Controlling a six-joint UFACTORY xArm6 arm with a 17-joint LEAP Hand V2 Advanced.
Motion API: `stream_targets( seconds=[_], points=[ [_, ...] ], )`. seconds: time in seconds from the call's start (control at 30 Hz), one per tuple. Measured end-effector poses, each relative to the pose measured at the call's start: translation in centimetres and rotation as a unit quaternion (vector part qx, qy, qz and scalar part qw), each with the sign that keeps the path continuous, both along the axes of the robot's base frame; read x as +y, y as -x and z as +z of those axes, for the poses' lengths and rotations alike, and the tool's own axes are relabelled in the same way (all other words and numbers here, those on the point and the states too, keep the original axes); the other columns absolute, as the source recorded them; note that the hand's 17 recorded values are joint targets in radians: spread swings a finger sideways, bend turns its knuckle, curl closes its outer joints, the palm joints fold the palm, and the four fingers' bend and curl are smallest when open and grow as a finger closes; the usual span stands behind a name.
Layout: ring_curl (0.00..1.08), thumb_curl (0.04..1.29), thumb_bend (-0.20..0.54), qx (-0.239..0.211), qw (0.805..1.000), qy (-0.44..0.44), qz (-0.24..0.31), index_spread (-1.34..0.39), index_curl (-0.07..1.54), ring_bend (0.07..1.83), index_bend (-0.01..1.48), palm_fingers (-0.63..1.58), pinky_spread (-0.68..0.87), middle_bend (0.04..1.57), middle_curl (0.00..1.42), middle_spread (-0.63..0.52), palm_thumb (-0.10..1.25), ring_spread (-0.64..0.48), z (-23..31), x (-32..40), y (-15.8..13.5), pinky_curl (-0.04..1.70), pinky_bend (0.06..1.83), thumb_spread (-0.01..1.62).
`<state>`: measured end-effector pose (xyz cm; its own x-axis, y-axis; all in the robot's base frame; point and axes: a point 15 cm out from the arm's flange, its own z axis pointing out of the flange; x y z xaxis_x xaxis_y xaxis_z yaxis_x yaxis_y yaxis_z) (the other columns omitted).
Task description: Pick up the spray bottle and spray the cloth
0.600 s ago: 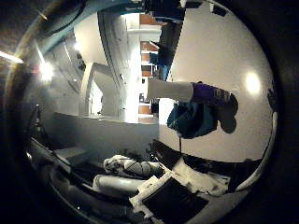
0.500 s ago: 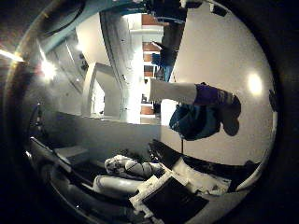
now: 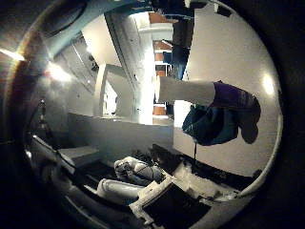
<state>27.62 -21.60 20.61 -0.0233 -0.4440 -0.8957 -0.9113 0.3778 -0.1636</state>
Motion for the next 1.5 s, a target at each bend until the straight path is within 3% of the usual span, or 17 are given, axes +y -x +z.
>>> stream_targets(
  seconds=[0.57, 0.8, 1.0, 1.1, 1.23, 1.4, 1.5],
  points=[
    [0.27, 0.31, -0.029, -0.001, 0.999, -0.021, 0.045, -0.15, 0.26, 0.31, 0.15, 0.12, 0.26, 0.24, 0.35, 0.12, 0.54, 0.15, -0.7, 5.0, -2.2, 0.32, 0.28, 0.9],
    [0.27, 0.31, -0.03, -0.019, 0.997, -0.03, 0.073, -0.14, 0.26, 0.31, 0.15, 0.12, 0.26, 0.25, 0.35, 0.13, 0.54, 0.15, 0.1, 7.9, -5.0, 0.32, 0.28, 0.89],
    [0.27, 0.31, -0.028, -0.011, 0.996, -0.015, 0.089, -0.13, 0.26, 0.34, 0.15, 0.21, 0.26, 0.34, 0.37, 0.06, 0.59, 0.13, -1.3, 10.2, -6.7, 0.31, 0.23, 0.88],
    [0.29, 0.32, -0.027, -0.016, 0.995, -0.024, 0.098, -0.13, 0.26, 0.44, 0.15, 0.33, 0.22, 0.42, 0.41, -0.02, 0.61, 0.08, -1.3, 12.0, -7.6, 0.3, 0.21, 0.87],
    [0.4, 0.33, -0.023, -0.022, 0.995, -0.031, 0.092, -0.22, 0.28, 0.74, 0.18, 0.61, 0.07, 0.59, 0.52, -0.19, 0.68, -0.11, -1.7, 13.9, -9.0, 0.3, 0.29, 0.86],
    [0.51, 0.34, -0.019, -0.027, 0.995, -0.036, 0.087, -0.33, 0.38, 0.95, 0.27, 0.97, -0.2, 0.71, 0.65, -0.29, 0.77, -0.23, -1.6, 14.8, -9.9, 0.42, 0.64, 0.85],
    [0.57, 0.35, -0.016, -0.036, 0.995, -0.05, 0.072, -0.37, 0.51, 1.03, 0.44, 1.15, -0.29, 0.82, 0.74, -0.29, 0.85, -0.24, -1.1, 15.0, -10.6, 0.52, 0.82, 0.84]
  ],
)
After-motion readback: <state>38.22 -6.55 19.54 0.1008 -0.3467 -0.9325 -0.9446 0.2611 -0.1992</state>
